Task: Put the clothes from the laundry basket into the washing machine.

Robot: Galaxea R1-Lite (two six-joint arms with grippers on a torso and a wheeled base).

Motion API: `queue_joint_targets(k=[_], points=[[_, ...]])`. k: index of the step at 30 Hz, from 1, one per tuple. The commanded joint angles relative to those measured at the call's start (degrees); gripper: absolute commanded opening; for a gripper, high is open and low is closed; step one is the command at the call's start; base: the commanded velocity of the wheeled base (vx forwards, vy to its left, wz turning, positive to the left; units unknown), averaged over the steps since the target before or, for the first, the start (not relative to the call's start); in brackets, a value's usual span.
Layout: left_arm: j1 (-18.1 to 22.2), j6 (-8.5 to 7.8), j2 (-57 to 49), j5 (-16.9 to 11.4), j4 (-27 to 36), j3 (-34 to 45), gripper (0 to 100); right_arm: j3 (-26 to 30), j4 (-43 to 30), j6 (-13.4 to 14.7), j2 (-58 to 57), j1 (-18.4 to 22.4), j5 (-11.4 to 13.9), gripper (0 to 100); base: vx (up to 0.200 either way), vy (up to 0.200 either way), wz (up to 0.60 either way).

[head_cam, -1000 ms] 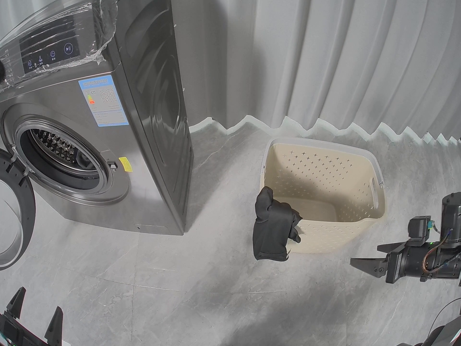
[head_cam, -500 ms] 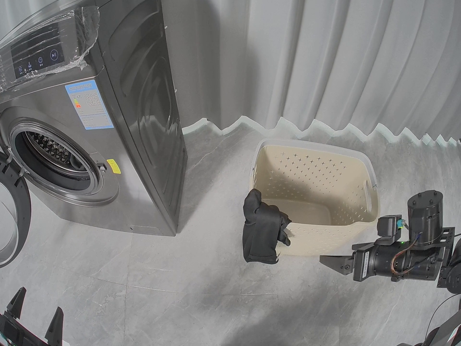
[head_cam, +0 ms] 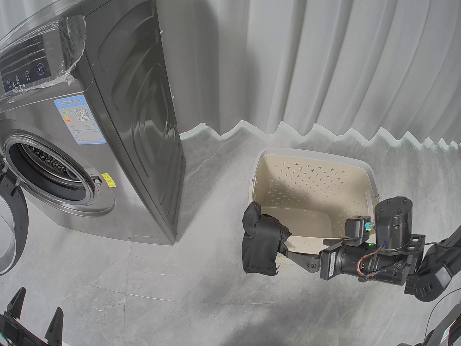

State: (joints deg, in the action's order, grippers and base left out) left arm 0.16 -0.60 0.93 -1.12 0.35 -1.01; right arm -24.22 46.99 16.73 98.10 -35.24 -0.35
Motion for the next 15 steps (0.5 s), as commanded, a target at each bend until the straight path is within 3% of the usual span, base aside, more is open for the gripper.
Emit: queue_joint_targets(k=[1, 6, 15], points=[[0.02, -0.02, -0.84, -0.02, 0.0, 0.92, 100, -0.47, 3.19, -0.91, 6.84, -0.09, -0.09, 100, 0.0, 0.0, 0.0], [0.02, 0.07, -0.84, -0.02, 0.09, 0.92, 100, -1.71, 7.5, -2.4, 12.29, 0.26, -0.17, 100, 0.0, 0.0, 0.0], [0.02, 0.16, -0.84, -0.02, 0.09, 0.92, 100, -4.69, 8.02, -4.77, 15.46, 0.26, -0.26, 100, 0.0, 0.0, 0.0]])
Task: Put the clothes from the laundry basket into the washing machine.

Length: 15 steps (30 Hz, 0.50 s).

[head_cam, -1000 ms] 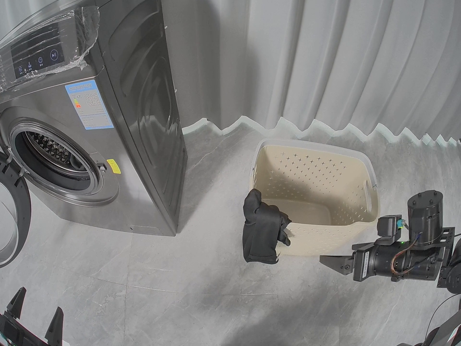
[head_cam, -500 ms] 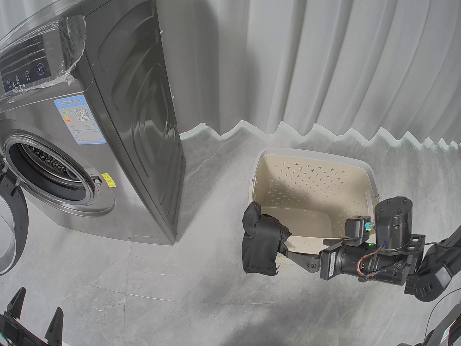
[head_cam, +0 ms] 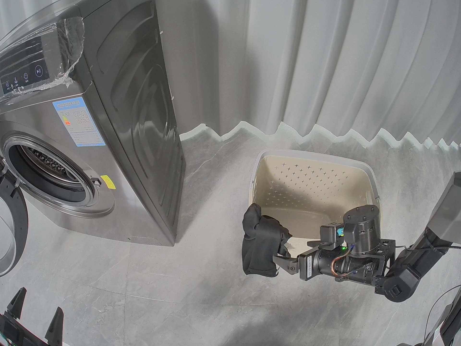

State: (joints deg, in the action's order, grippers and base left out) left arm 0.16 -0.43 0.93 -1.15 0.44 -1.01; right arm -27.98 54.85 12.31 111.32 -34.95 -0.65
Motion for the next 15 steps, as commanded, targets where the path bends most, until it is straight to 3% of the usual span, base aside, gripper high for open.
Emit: queue_joint_targets(k=[1, 15], points=[[0.02, 0.08, -0.84, 0.0, 0.0, 0.92, 100, -1.47, 0.61, -0.54, 2.76, 0.15, 0.03, 100, 0.0, 0.0, 0.0], [0.02, 0.16, -0.84, 0.0, 0.0, 0.92, 100, -6.12, 3.43, -0.89, 7.15, 0.59, 0.03, 100, 0.0, 0.0, 0.0]])
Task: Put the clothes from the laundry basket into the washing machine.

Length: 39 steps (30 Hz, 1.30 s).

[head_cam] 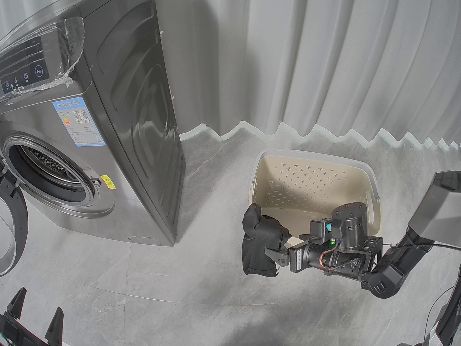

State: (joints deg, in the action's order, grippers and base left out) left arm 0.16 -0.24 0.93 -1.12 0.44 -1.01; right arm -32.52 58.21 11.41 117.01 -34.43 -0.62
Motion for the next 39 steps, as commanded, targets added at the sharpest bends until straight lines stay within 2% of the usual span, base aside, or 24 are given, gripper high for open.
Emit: queue_joint_targets(k=[1, 16, 29, 30, 39], points=[[0.02, -0.02, -0.84, -0.02, 0.0, 0.92, 100, -2.02, 0.06, 0.1, 1.73, 0.06, 0.01, 100, 0.0, 0.0, 0.0], [0.02, 0.16, -0.84, 0.07, 0.0, 0.92, 100, -8.7, -0.03, -0.25, 8.85, 1.56, -0.08, 100, 0.0, 0.0, 0.0], [0.02, 0.16, -0.84, 0.07, 0.0, 0.92, 100, -12.12, 0.06, -1.3, 11.67, 2.43, -0.08, 100, 0.0, 0.0, 0.0], [0.02, 0.16, -0.84, 0.07, 0.0, 0.92, 100, -12.21, 0.06, -1.3, 11.58, 2.43, -0.08, 0, 0.0, 0.0, 0.0], [-0.07, 0.16, -0.84, 0.07, 0.0, 0.92, 100, -11.51, -0.03, -1.39, 10.61, 2.7, -0.08, 0, 0.0, 0.0, 0.0]])
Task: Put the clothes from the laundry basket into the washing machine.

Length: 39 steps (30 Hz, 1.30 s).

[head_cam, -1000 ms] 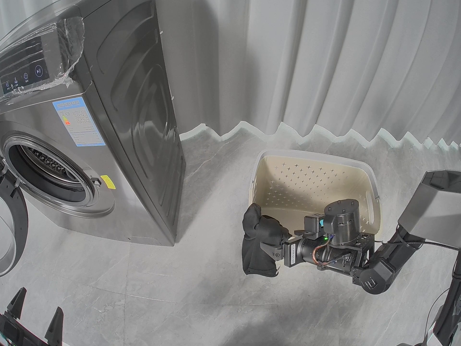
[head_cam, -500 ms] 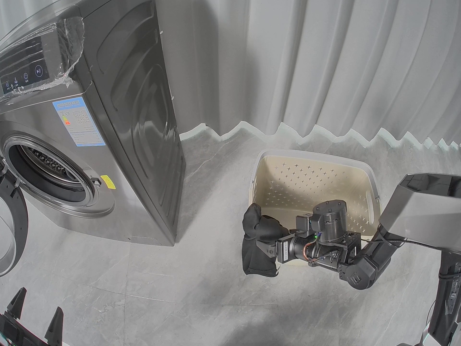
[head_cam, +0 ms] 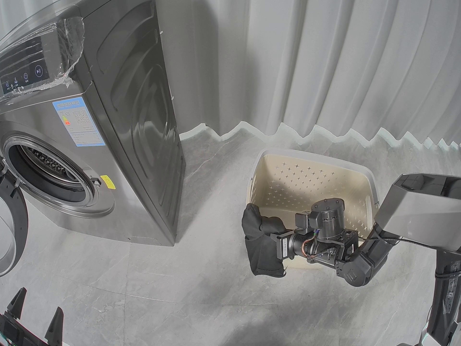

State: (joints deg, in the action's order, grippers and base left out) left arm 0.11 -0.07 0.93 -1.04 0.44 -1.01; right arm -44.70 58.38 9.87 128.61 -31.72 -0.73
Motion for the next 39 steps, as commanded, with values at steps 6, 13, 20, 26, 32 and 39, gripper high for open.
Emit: queue_joint_targets(k=[6, 13, 20, 26, 32, 39], points=[[-0.02, -0.01, -0.84, -0.02, 0.0, 0.92, 100, 5.33, -0.29, 0.15, -7.41, -0.18, 0.12, 0, 0.0, 0.0, 0.0], [-0.02, -0.1, -0.84, -0.02, 0.0, 0.92, 100, 12.71, -0.2, -0.03, -15.32, 0.69, 0.12, 0, 0.0, 0.0, 0.0], [-0.02, -0.1, -0.84, -0.02, 0.0, 0.92, 100, 17.28, 3.85, -0.73, -25.08, 1.57, 0.12, 0, 0.0, 0.0, 0.0], [-0.02, -0.1, -0.84, -0.02, 0.0, 0.92, 100, 18.86, 2.88, -0.73, -36.59, 0.78, 0.2, 0, 0.0, 0.0, 0.0], [-0.02, -0.37, -0.84, -0.02, 0.0, 0.92, 100, 16.49, -1.52, -1.35, -48.54, -0.01, 0.2, 0, 0.0, 0.0, 0.0], [-0.02, -0.1, -0.84, -0.02, 0.0, 0.92, 100, 13.68, -16.28, -2.32, -62.17, -3.61, 0.12, 0, 0.0, 0.0, 0.0]])
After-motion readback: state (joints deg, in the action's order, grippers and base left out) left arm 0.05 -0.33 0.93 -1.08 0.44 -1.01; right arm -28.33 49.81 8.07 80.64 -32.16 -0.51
